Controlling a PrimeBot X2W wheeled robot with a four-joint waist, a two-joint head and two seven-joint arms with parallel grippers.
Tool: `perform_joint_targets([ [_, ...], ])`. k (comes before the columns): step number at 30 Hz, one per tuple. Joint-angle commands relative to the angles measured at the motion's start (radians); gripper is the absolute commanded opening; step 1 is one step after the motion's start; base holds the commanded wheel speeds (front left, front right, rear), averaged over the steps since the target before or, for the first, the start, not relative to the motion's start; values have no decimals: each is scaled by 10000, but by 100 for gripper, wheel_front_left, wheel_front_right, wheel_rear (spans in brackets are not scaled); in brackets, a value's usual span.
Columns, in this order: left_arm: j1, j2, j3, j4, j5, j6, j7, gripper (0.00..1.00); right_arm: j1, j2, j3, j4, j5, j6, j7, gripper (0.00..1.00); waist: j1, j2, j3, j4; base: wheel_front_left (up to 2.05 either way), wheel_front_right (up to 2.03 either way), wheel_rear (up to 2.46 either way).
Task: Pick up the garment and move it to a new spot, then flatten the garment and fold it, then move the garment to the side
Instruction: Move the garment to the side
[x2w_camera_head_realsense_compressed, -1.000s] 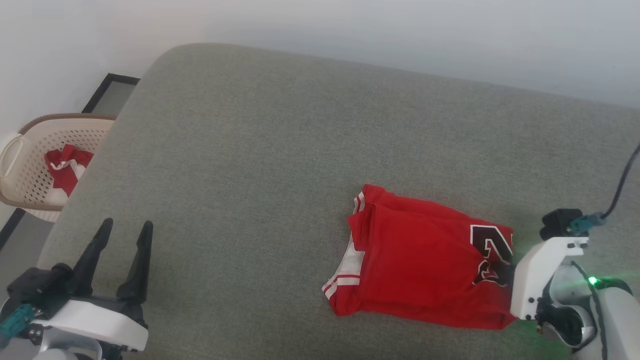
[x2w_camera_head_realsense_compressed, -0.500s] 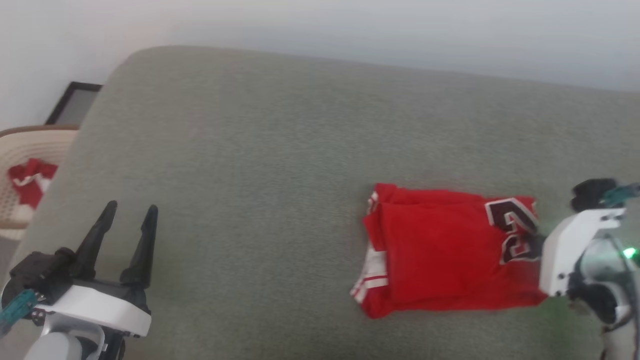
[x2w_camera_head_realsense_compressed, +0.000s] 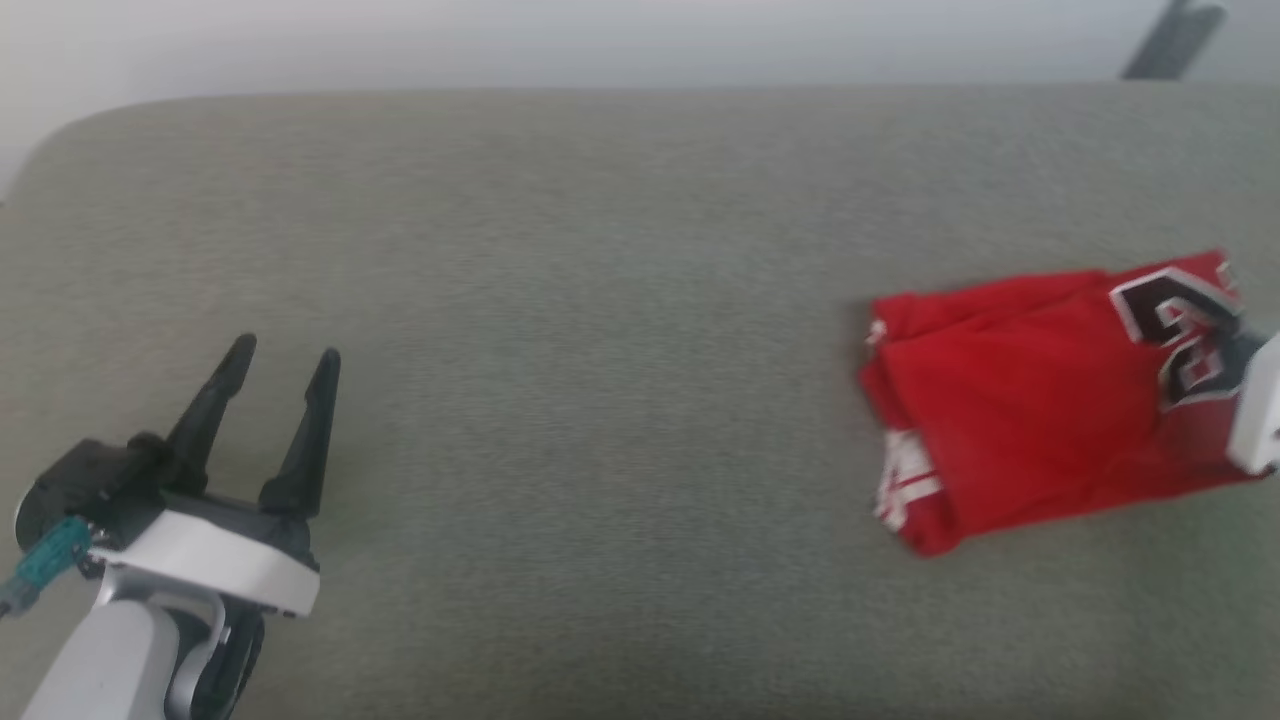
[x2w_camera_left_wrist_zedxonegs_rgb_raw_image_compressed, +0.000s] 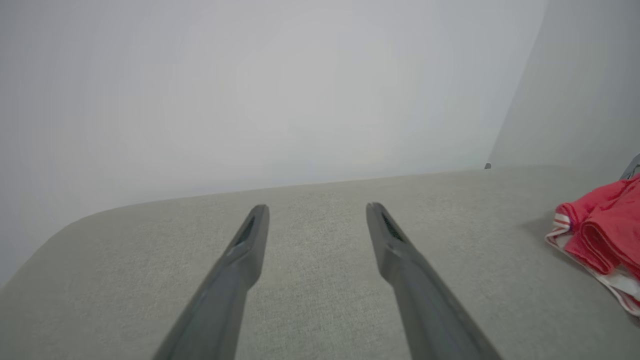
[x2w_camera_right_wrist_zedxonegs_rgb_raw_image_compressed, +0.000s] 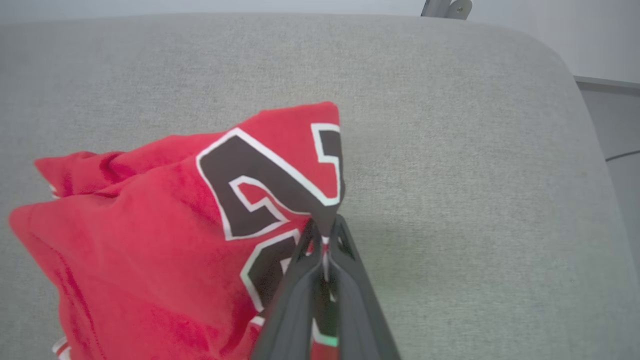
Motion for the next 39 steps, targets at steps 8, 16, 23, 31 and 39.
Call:
perform_joint_targets([
  [8, -908, 226, -458, -8, 52, -56, -43, 100, -1296, -1085, -171, 703, -424, -15, -757, 0, 0, 0, 811, -1298, 0, 0, 0],
  [16, -1847, 399, -1289, -29, -17, -65, -44, 100, -2262, -1921, 92, 1901, -1158, -17, -2066, 0, 0, 0, 1490, -1787, 0, 0, 0],
  [23, -2621, 646, -1990, 113, -178, -62, -44, 100, -2962, -2287, 182, 3134, -2065, -17, -3291, 0, 0, 0, 1979, -2065, 0, 0, 0],
  [31, -3322, 822, -2536, 232, -230, -60, -44, 100, -3585, -2105, 248, 4372, -2870, -17, -4393, 0, 0, 0, 2465, -2203, 0, 0, 0],
  [39, -3811, 866, -2942, 323, -360, -61, -44, 100, -4176, -1525, -67, 5986, -3704, -17, -5579, 0, 0, 0, 2762, -2016, 0, 0, 0],
])
